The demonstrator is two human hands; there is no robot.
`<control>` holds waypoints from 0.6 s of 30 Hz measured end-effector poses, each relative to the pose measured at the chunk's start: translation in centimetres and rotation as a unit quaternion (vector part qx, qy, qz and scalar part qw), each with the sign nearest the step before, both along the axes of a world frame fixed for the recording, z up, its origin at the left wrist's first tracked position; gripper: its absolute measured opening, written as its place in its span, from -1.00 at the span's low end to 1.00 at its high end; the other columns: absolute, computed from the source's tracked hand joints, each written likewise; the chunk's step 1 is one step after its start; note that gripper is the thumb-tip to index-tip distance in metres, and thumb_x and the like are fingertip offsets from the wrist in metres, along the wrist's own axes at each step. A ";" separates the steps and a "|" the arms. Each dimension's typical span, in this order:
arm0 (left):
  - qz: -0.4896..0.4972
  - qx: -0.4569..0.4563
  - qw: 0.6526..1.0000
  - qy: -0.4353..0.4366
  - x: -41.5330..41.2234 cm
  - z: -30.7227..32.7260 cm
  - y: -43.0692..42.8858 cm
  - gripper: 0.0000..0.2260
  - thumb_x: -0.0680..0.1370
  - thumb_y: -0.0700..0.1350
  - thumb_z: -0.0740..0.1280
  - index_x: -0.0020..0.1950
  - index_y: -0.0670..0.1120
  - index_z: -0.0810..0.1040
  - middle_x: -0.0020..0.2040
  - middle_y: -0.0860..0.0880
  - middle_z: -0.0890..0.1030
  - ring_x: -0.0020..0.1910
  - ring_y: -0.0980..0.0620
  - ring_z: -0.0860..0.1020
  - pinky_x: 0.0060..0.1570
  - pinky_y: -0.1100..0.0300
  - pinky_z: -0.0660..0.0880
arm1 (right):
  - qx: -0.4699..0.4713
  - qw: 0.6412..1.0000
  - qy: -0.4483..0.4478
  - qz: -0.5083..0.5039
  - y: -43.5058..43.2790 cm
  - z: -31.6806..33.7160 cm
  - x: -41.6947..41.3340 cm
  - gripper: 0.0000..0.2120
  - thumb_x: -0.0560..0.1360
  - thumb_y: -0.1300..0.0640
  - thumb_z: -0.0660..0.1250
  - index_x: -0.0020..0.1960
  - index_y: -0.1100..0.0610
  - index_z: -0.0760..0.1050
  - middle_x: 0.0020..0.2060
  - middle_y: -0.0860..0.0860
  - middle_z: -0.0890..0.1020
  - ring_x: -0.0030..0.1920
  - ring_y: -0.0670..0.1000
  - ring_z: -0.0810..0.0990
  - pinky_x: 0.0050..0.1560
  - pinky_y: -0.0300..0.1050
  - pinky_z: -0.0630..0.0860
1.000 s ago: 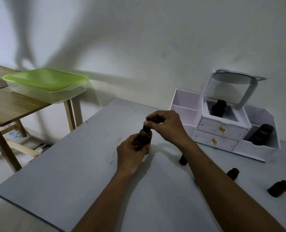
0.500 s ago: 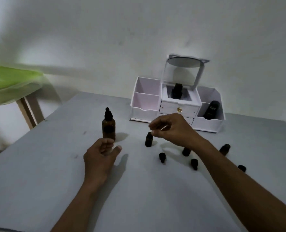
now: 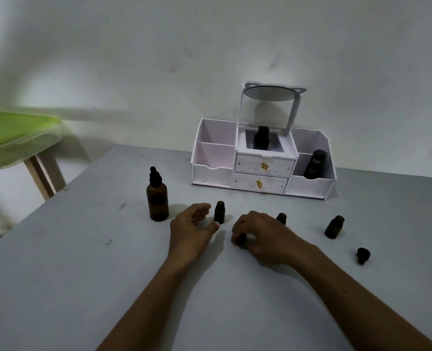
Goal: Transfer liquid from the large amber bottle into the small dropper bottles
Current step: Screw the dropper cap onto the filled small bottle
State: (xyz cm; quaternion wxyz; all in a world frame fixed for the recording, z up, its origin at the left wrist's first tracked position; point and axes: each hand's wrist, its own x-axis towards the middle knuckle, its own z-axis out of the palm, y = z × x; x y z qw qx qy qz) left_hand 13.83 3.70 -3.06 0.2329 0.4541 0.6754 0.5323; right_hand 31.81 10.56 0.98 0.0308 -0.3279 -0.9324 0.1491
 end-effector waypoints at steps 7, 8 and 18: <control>-0.023 -0.003 1.000 0.013 -0.2 0.6 2.0 -0.46 0.34 -0.10 0.57 0.29 -0.03 0.54 0.20 -0.02 0.61 0.08 0.13 0.56 0.13 0.29 0.47 | -0.093 0.929 0.352 -0.069 2.6 3.3 -0.1 -0.74 0.45 0.21 0.52 0.07 -0.07 0.65 -0.07 -0.17 0.72 -0.02 -0.22 0.68 0.00 -0.33 0.60; -0.023 -0.006 1.000 0.017 -0.2 0.6 2.2 -0.45 0.34 -0.07 0.57 0.30 -0.03 0.53 0.20 -0.02 0.61 0.08 0.12 0.56 0.14 0.28 0.47 | -0.098 0.913 0.388 -0.075 2.9 3.6 -0.5 -0.76 0.45 0.21 0.52 0.07 -0.02 0.66 -0.07 -0.14 0.73 -0.02 -0.19 0.70 0.01 -0.31 0.61; -0.040 0.004 0.999 0.022 -0.7 -0.1 2.5 -0.65 0.39 -0.07 0.53 0.16 0.02 0.63 0.06 0.10 0.66 0.01 0.20 0.59 0.00 0.47 0.42 | -0.131 0.892 0.429 -0.060 4.5 1.7 -3.5 -0.80 0.47 0.25 0.50 0.09 0.11 0.69 -0.06 0.00 0.75 -0.02 -0.04 0.73 0.14 0.05 0.65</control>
